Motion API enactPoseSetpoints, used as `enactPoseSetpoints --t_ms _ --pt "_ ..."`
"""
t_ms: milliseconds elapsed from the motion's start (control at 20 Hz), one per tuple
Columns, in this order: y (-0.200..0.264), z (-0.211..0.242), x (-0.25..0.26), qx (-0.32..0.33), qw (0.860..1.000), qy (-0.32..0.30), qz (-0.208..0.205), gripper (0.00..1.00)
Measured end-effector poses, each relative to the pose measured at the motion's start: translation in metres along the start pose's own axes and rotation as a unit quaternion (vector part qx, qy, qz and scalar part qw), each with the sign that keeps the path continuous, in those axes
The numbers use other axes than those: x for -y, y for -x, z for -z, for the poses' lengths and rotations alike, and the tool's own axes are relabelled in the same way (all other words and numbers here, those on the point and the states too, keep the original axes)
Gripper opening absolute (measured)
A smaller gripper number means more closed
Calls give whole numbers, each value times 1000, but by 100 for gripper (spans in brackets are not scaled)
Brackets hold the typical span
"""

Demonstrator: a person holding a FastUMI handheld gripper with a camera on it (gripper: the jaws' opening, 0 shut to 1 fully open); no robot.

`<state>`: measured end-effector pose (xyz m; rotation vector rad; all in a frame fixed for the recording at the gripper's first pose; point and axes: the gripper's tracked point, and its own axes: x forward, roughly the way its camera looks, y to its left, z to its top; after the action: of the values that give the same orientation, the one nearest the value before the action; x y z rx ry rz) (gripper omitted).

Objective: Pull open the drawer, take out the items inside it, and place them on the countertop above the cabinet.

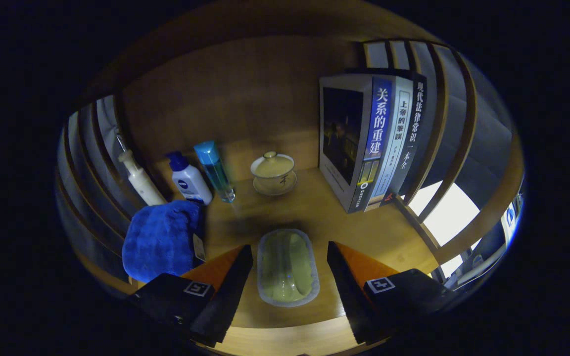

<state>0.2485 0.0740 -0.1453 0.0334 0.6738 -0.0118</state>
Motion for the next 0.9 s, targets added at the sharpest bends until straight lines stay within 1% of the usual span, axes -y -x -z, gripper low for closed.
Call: enactPoseSetpoints --t_ms 150,350,650,900 --pt "17 4 5 25 1000 17 1 98" --pt "49 20 5 53 998 8 -13 98" --pt "115 51 1 110 993 -7 -45 98" --pt "170 80 5 163 985 -4 -49 98"
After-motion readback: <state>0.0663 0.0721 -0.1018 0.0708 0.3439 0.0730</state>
